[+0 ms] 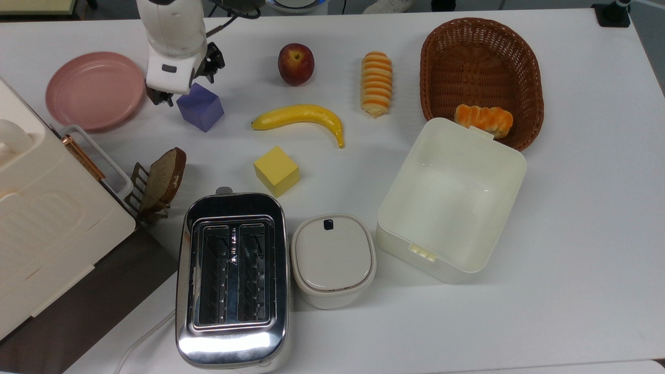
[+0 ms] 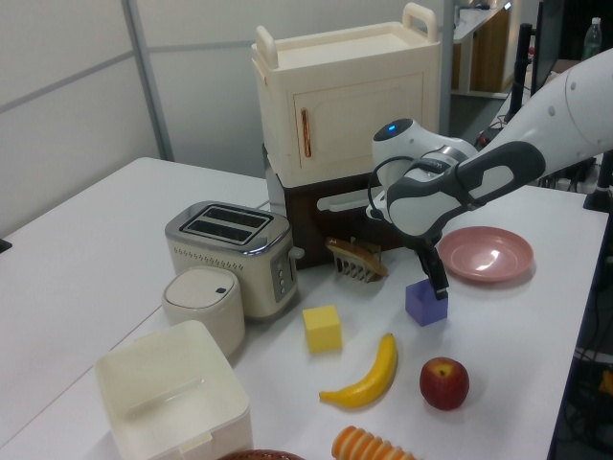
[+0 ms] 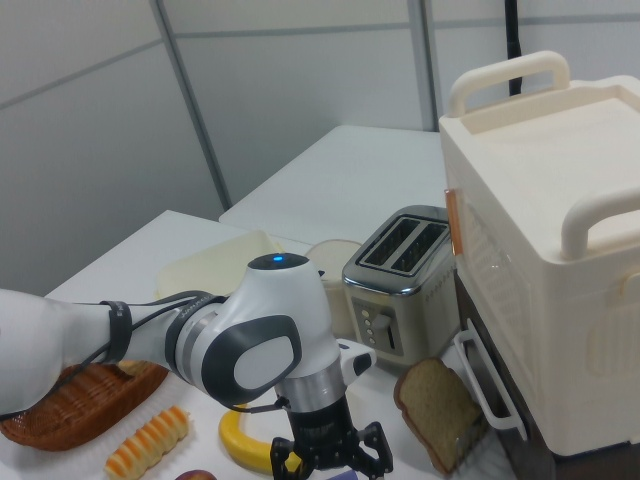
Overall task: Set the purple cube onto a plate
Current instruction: 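Close the gripper on the purple cube and lift it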
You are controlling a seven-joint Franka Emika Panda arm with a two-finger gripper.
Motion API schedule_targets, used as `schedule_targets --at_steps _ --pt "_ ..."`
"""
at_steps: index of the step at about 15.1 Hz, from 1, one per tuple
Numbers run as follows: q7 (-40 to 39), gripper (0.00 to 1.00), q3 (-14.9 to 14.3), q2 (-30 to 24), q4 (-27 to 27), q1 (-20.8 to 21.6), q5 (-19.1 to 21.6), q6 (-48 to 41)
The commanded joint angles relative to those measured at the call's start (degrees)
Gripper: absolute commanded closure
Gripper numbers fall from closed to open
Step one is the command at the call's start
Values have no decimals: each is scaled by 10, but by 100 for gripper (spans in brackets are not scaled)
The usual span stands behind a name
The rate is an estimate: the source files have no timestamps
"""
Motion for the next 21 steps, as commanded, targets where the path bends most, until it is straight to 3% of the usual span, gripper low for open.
schedule_targets --at_steps 1,7,13,19,21 --pt "-2 5 -14 4 -13 24 -13 18" --pt "2 56 -14 7 -7 27 -12 20" --pt "24 56 -30 -7 31 20 1 -14" --pt "-26 56 -118 -5 54 19 6 -19" --pt "-73 56 -159 -4 54 19 34 -18"
